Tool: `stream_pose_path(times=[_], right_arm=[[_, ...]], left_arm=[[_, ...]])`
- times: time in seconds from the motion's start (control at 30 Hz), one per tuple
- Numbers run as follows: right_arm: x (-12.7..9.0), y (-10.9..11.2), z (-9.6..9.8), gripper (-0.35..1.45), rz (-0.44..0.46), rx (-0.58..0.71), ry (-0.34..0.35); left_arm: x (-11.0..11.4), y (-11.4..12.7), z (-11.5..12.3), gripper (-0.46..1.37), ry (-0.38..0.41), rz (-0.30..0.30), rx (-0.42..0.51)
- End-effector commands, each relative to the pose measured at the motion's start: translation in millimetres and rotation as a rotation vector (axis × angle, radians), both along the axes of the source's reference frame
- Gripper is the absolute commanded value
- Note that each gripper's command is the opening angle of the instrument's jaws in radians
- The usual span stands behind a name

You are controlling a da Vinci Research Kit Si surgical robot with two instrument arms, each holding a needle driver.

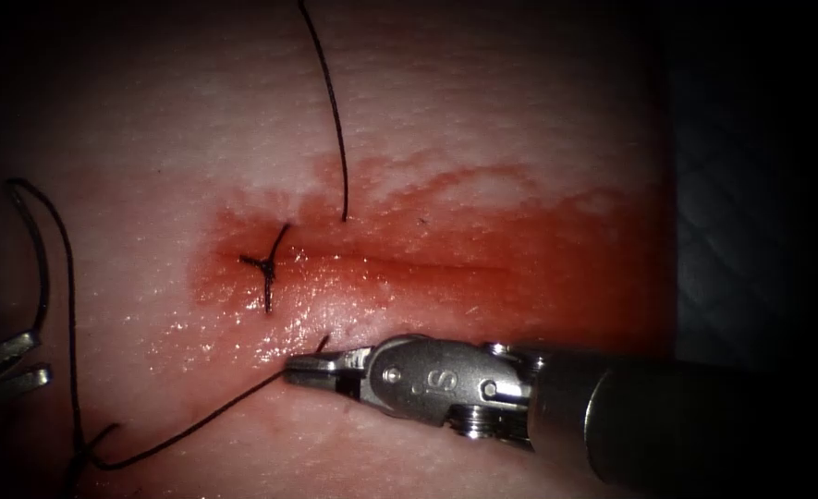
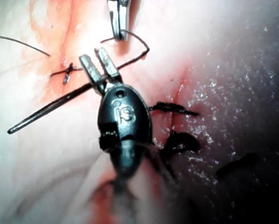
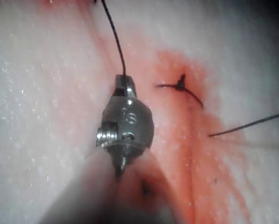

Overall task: Wound Closure
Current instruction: With the right hand pull the suture through the wound

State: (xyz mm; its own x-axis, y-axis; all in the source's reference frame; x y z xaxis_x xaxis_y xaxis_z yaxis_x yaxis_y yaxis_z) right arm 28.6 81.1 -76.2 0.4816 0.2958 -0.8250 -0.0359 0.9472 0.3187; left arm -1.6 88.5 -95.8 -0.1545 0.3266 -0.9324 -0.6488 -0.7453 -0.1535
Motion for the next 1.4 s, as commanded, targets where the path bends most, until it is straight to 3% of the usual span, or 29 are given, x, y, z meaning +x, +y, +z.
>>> stream_pose_path(times=[0.03,0.2,0.47,0.97,1.4], right_arm=[[0.1,-0.3,-0.4,-0.35,-0.003,-0.001,-0.007],[0.6,-2.0,-2.4,-0.35,-0.015,0.002,-0.012],[2.4,-4.6,-3.7,-0.35,-0.043,0.014,-0.028],[3.0,-8.0,-5.8,-0.35,-0.066,0.058,-0.046],[3.3,-8.9,-6.9,-0.35,-0.061,0.078,-0.049]], left_arm=[[0.0,0.1,0.1,-0.35,-0.003,0.005,0.0],[0.0,0.8,0.5,-0.35,-0.001,0.008,0.002],[0.4,1.3,1.1,-0.35,-0.004,0.011,0.013],[1.4,1.6,2.8,-0.35,0.007,0.004,0.031],[1.6,1.4,3.1,-0.35,0.011,0.003,0.029]])
